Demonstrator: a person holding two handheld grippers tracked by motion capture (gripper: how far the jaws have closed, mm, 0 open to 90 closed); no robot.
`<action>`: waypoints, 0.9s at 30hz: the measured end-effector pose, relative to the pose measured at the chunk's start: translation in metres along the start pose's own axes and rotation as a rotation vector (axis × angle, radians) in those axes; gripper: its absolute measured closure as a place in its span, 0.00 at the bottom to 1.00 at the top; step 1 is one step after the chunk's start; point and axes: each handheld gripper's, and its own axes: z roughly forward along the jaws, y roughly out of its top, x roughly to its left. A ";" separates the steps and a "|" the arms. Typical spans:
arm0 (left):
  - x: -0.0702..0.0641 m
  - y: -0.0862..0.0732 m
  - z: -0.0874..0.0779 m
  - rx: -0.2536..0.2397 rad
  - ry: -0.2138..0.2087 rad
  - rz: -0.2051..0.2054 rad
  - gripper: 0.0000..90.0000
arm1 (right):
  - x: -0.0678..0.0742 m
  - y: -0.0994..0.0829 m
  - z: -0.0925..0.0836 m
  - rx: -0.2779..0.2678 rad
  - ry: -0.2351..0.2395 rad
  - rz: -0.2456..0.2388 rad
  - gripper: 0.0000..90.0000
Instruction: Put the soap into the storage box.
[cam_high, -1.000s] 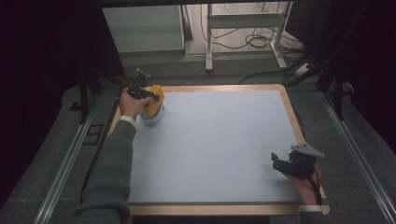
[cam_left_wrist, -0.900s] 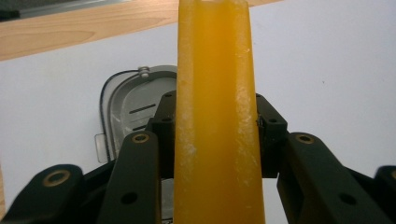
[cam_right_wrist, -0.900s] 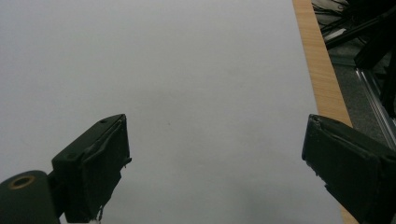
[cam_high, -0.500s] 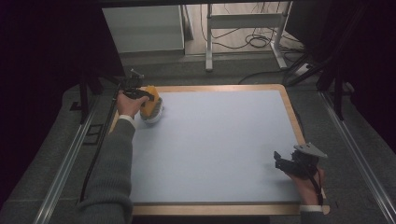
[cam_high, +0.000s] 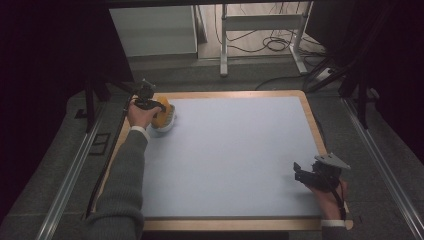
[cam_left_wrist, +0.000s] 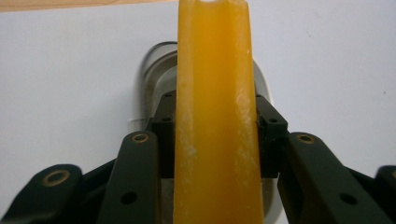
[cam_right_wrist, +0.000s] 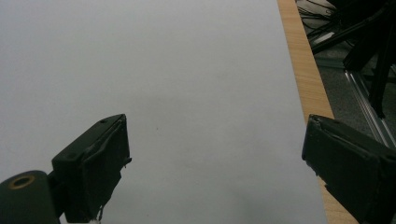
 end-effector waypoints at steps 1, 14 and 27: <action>-0.001 0.001 -0.003 -0.017 0.007 0.002 0.63 | 0.000 0.000 0.000 0.000 0.001 -0.004 0.08; -0.007 -0.004 -0.035 -0.072 0.033 0.078 0.20 | 0.003 0.000 0.001 0.003 0.007 -0.012 0.08; -0.033 -0.051 -0.069 -0.150 -0.139 0.236 0.21 | 0.003 0.001 0.000 0.000 0.010 -0.013 0.08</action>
